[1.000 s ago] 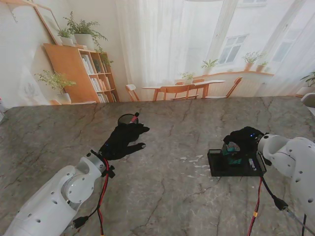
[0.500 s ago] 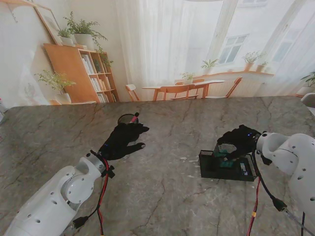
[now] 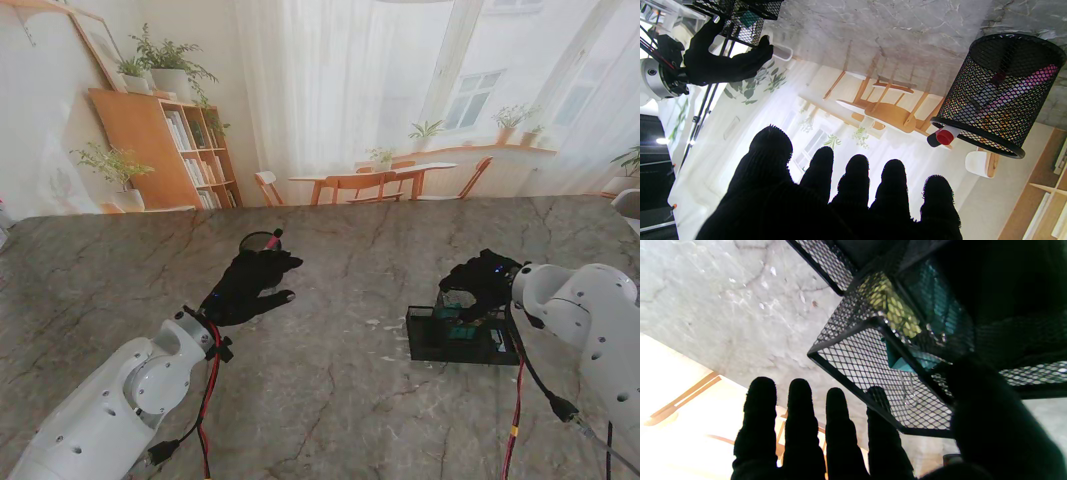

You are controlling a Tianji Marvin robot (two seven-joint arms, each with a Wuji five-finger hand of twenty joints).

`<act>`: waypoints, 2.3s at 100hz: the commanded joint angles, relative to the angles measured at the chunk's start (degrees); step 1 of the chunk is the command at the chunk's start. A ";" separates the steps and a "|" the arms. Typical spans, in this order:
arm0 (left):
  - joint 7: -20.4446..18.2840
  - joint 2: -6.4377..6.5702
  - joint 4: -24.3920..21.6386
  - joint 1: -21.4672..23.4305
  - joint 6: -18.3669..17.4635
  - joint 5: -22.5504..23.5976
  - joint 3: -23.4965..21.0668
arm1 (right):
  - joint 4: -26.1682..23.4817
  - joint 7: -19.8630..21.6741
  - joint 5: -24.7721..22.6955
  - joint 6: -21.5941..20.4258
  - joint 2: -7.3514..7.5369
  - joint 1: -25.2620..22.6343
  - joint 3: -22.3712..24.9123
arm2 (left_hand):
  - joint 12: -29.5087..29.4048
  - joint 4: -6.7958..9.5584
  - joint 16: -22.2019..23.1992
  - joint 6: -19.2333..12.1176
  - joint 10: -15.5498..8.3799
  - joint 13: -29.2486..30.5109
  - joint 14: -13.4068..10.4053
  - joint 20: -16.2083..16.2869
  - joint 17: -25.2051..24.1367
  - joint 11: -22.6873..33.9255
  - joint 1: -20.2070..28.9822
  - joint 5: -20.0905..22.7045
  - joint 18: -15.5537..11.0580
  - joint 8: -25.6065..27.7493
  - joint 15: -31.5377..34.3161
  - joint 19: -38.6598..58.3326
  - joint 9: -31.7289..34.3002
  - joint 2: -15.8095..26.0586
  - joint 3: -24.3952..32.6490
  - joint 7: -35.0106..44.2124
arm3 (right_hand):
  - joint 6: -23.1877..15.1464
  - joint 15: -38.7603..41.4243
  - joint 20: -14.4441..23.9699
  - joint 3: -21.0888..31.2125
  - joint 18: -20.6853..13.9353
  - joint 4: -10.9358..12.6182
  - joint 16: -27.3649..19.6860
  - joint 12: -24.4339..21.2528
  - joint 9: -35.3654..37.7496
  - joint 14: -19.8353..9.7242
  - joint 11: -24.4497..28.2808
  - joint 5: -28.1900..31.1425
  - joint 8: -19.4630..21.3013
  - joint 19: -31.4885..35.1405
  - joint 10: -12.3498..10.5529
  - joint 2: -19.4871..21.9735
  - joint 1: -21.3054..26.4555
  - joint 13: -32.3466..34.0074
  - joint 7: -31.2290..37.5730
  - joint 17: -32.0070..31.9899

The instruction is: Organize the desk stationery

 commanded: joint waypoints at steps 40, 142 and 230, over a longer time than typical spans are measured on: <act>0.18 -0.19 0.00 0.31 -0.14 -0.07 0.00 | 0.10 -0.79 -1.77 -1.18 0.13 -0.19 -0.82 | 0.26 -6.91 0.31 -0.34 -0.10 1.45 -0.41 0.14 -0.78 -0.13 1.56 0.87 -0.69 0.37 0.29 0.40 0.47 4.75 -1.59 0.43 | 0.52 9.00 0.20 0.58 0.25 1.92 3.34 8.61 1.83 0.27 12.95 -4.18 8.23 5.42 0.45 -2.35 3.97 5.39 4.29 4.44; 0.74 -0.29 -0.31 0.79 -0.70 -0.18 -0.26 | -6.98 0.85 -1.34 -0.39 -0.52 -6.62 4.28 | 0.27 -6.90 0.33 -0.35 -0.19 1.50 -0.42 0.04 -0.78 -0.13 1.68 0.90 -0.62 0.38 0.30 0.56 0.51 4.82 -1.54 0.44 | 11.47 9.92 -0.75 5.76 3.69 1.31 4.91 2.48 -6.25 1.32 4.34 -11.85 -24.63 1.92 4.16 -3.21 -1.81 4.38 -15.86 1.94; 1.42 -0.30 -1.04 1.47 -0.55 0.53 -0.82 | -18.18 -6.23 14.83 4.28 -3.35 -9.18 9.21 | 0.24 -6.91 0.30 -0.27 -0.21 1.39 -0.43 -0.05 -0.84 -0.19 1.61 0.76 -0.62 0.36 0.25 0.42 0.32 4.82 -1.58 0.39 | 7.17 -8.46 -2.73 0.74 3.92 1.71 -0.79 -2.18 -7.00 2.47 -5.93 -10.95 -2.41 -8.47 4.99 7.07 -6.51 -4.11 -10.66 -6.43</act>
